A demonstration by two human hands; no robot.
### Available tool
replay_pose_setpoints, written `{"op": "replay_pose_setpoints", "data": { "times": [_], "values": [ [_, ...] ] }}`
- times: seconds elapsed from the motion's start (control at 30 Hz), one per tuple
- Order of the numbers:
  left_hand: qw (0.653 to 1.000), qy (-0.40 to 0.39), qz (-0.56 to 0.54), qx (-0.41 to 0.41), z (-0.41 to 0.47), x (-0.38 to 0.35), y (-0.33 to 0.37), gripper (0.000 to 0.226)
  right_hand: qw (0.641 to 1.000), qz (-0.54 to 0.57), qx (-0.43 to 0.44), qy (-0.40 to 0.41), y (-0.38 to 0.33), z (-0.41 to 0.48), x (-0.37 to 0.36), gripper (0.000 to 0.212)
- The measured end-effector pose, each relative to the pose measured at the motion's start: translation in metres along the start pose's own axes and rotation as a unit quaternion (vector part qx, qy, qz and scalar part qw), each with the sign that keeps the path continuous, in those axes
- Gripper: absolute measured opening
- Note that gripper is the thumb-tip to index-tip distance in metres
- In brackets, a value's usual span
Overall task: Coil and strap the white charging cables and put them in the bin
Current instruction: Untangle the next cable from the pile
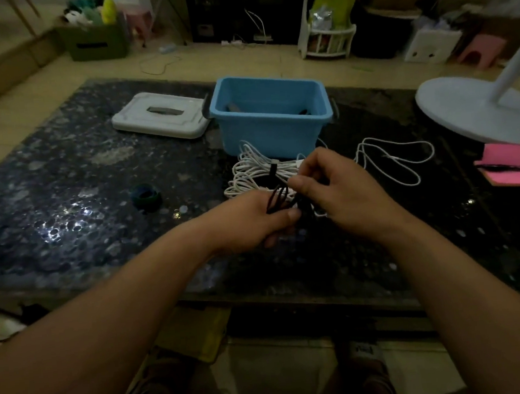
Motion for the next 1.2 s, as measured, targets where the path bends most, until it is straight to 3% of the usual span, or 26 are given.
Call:
{"op": "replay_pose_setpoints", "data": {
  "times": [0.13,0.33,0.5,0.6,0.7,0.8,0.87,0.97,1.03,1.13,1.2],
  "values": [
    [0.998,0.045,-0.048,-0.002,-0.008,0.018,-0.005,0.037,0.999,-0.006,-0.014,-0.034,0.003,0.001,0.002,0.015],
    [0.965,0.075,-0.25,-0.017,-0.016,0.032,-0.02,0.034,0.996,-0.045,-0.019,-0.076,0.012,0.004,-0.006,0.016],
    [0.976,0.159,-0.139,-0.051,-0.02,0.043,-0.003,0.012,0.998,0.063,-0.01,0.024,0.003,0.008,0.0,0.011],
    [0.982,0.146,-0.102,-0.068,-0.012,0.026,0.004,0.027,0.987,0.156,-0.015,0.033,0.0,0.009,-0.015,0.005],
    [0.978,0.193,-0.054,-0.058,-0.013,0.032,0.004,0.021,0.979,0.194,-0.004,0.058,-0.005,0.008,-0.02,0.005],
    [0.968,0.221,-0.099,-0.068,-0.015,0.043,0.005,0.02,0.97,0.229,0.003,0.084,-0.006,0.007,-0.014,0.009],
    [0.944,0.233,-0.217,-0.084,-0.014,0.05,0.002,0.029,0.971,0.226,-0.01,0.075,-0.004,0.007,-0.014,0.013],
    [0.866,0.22,-0.439,-0.094,-0.012,0.053,-0.006,0.024,0.978,0.204,-0.029,-0.044,-0.01,0.004,-0.043,0.026],
    [0.823,0.226,-0.516,-0.078,-0.013,0.06,-0.014,0.024,0.984,0.132,-0.041,-0.11,-0.009,0.0,-0.058,0.04],
    [0.745,0.251,-0.615,-0.065,-0.023,0.081,-0.034,0.034,0.991,-0.054,-0.018,-0.124,-0.008,0.0,-0.053,0.042],
    [0.731,0.283,-0.62,-0.037,-0.031,0.093,-0.052,0.042,0.992,-0.069,-0.03,-0.105,0.0,0.0,-0.042,0.036]
  ]
}}
Point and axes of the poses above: each hand's wrist, its own z-axis towards the middle knuckle, its own x-axis out of the back of the hand, y = z × x, the point moved 10 cm from there along z, towards the middle knuckle, and after that the axes turned 7 degrees about -y, right-handed, at the moved point
